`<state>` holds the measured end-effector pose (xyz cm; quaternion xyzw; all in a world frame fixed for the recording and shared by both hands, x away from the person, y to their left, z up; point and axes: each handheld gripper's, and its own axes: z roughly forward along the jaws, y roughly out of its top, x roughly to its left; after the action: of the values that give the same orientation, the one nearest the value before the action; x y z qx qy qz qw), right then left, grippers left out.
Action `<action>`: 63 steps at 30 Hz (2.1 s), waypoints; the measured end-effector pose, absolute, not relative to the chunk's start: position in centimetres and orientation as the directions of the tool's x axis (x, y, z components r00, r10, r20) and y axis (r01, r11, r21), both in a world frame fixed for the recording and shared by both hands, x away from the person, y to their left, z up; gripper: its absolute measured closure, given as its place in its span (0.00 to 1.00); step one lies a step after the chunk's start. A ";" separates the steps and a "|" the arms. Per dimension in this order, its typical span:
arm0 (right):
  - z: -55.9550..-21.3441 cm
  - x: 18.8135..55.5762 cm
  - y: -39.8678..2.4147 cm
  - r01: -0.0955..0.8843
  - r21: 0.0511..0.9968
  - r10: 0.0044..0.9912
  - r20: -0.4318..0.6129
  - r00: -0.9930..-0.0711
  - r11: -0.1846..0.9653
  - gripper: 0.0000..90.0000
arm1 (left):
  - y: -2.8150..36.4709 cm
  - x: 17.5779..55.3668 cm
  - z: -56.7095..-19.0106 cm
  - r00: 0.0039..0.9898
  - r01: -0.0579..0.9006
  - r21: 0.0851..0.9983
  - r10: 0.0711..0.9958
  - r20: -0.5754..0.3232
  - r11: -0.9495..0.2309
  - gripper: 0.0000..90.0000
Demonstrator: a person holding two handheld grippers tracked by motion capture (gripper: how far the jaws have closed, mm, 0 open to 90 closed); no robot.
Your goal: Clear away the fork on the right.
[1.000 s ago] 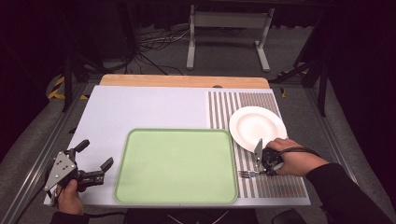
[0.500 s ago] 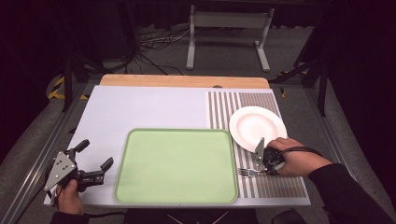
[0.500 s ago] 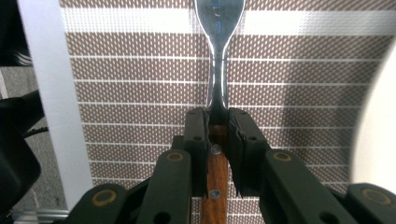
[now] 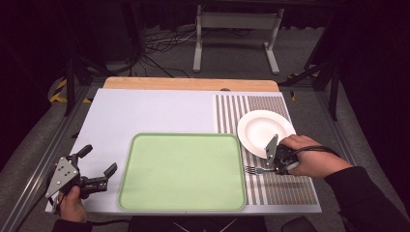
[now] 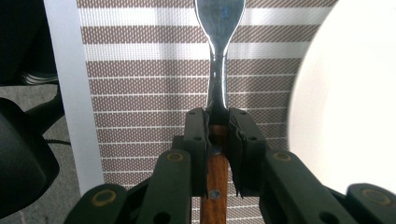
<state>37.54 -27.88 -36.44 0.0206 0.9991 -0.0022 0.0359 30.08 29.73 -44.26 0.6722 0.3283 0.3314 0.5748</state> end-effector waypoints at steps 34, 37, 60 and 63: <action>-33.4 38.6 -21.2 0.021 0.140 0.039 -0.124 -0.991 0.990 0.87 | 29.8 30.1 -44.2 0.569 0.062 0.990 0.820 0.068 -0.125 0.00; -33.2 38.6 -20.5 0.035 0.157 0.055 -0.125 -0.991 0.987 0.87 | 29.9 30.1 -44.2 0.569 0.062 0.990 0.820 0.068 -0.124 0.00; -33.5 38.2 -16.5 0.436 0.264 0.448 0.015 -0.894 0.861 0.87 | 29.9 30.1 -44.2 0.569 0.060 0.991 0.819 0.067 -0.123 0.00; -33.6 38.1 -16.3 0.514 0.254 0.520 0.049 -0.853 0.819 0.87 | 29.9 30.1 -44.2 0.570 0.060 0.991 0.819 0.067 -0.123 0.00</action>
<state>38.14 -16.30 -33.57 0.2712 0.9536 0.1302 0.0112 30.11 29.92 -44.21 0.6730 0.3267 0.3294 0.5761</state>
